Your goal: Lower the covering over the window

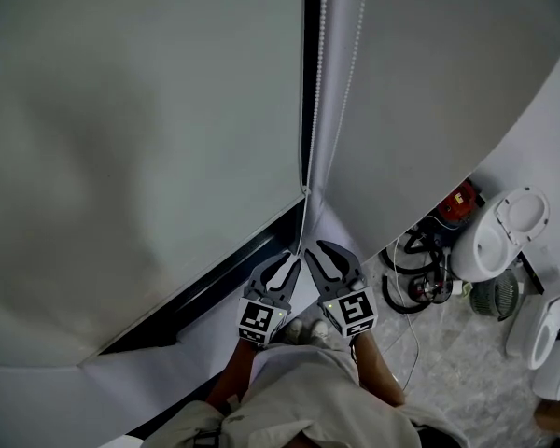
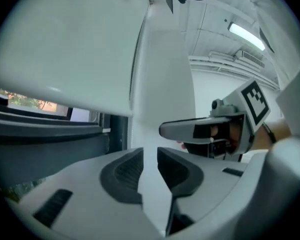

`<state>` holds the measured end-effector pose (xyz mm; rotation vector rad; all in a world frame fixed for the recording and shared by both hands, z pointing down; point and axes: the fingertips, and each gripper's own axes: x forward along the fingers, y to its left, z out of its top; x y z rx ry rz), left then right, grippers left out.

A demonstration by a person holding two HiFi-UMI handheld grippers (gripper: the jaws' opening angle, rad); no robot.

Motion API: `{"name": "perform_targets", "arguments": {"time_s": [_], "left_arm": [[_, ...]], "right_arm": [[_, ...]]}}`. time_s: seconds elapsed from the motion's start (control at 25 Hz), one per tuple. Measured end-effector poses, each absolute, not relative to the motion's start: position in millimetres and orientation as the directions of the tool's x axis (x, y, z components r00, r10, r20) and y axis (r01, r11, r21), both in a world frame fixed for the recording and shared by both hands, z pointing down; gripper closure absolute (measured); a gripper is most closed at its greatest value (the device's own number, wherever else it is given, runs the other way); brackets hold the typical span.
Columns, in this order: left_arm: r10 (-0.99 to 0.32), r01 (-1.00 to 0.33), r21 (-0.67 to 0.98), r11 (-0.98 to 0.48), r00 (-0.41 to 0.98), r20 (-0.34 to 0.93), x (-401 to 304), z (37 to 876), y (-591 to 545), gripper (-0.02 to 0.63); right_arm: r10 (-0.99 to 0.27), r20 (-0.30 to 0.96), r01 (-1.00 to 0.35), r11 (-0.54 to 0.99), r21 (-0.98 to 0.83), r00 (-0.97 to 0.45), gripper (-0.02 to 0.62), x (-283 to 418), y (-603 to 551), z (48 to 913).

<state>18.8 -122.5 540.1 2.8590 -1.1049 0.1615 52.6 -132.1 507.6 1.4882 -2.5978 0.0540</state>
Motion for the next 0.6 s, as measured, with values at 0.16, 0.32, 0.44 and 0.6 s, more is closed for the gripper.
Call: {"name": "perform_targets", "arguments": {"time_s": [0.16, 0.32, 0.44, 0.6], "left_arm": [[-0.674, -0.677, 0.012, -0.735, 0.733, 0.085, 17, 517, -123, 0.525], [-0.676, -0.677, -0.002, -0.736, 0.735, 0.053, 16, 499, -119, 0.525], [-0.674, -0.674, -0.010, -0.739, 0.738, 0.032, 11, 494, -117, 0.525], [-0.668, -0.668, -0.018, -0.744, 0.744, 0.019, 15, 486, -121, 0.525]], "right_arm": [[-0.866, 0.124, -0.868, 0.493, 0.051, -0.484, 0.499, 58, -125, 497], [-0.874, 0.117, -0.873, 0.481, 0.078, -0.471, 0.502, 60, -117, 489], [-0.879, 0.097, -0.875, 0.475, 0.094, -0.467, 0.502, 56, -114, 488], [-0.885, 0.081, -0.880, 0.464, 0.100, -0.458, 0.502, 61, -119, 480]]}}
